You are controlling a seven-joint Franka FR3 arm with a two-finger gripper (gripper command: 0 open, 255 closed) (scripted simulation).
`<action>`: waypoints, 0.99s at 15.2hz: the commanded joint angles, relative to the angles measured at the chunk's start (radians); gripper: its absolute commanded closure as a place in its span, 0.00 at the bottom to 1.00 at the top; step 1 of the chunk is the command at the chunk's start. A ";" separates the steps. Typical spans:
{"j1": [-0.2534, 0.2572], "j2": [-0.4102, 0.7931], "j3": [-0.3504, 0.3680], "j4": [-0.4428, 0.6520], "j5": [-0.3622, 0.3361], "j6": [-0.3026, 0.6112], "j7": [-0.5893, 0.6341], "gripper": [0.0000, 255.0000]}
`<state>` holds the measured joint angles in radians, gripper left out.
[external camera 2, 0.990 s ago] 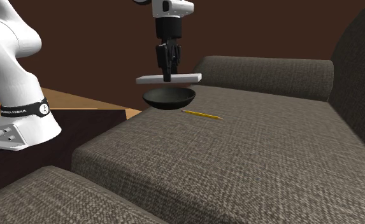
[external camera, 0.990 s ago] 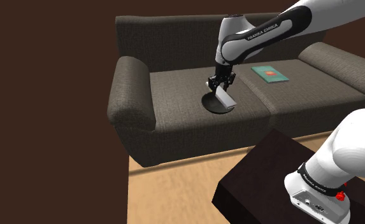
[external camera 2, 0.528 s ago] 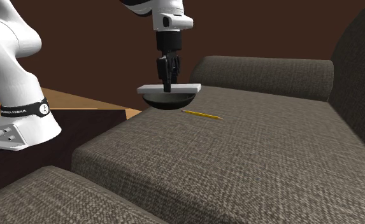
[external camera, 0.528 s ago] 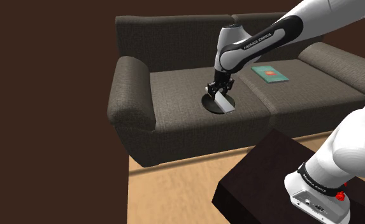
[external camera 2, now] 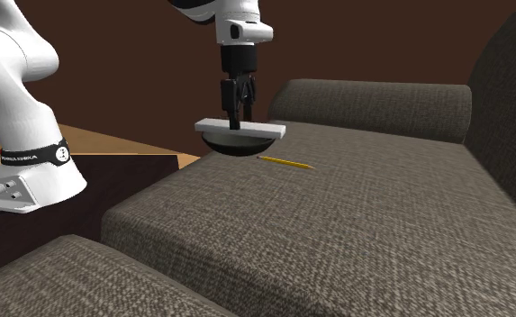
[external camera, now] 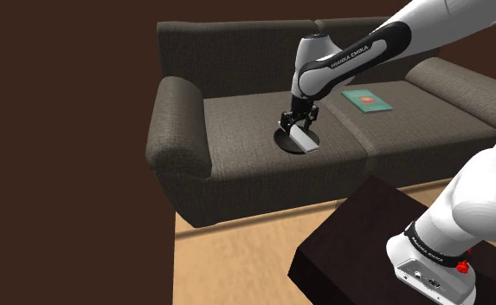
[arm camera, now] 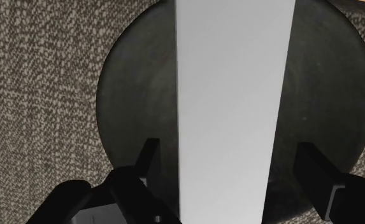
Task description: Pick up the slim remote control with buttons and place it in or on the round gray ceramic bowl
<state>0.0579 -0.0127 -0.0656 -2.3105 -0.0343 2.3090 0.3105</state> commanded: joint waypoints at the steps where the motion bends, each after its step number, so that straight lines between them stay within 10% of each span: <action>1: 0.000 0.000 0.000 0.000 0.000 0.000 0.000 0.00; 15: 0.002 -0.071 0.002 0.058 -0.002 -0.128 0.002 0.00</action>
<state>0.0596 -0.0832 -0.0632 -2.2527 -0.0364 2.1809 0.3126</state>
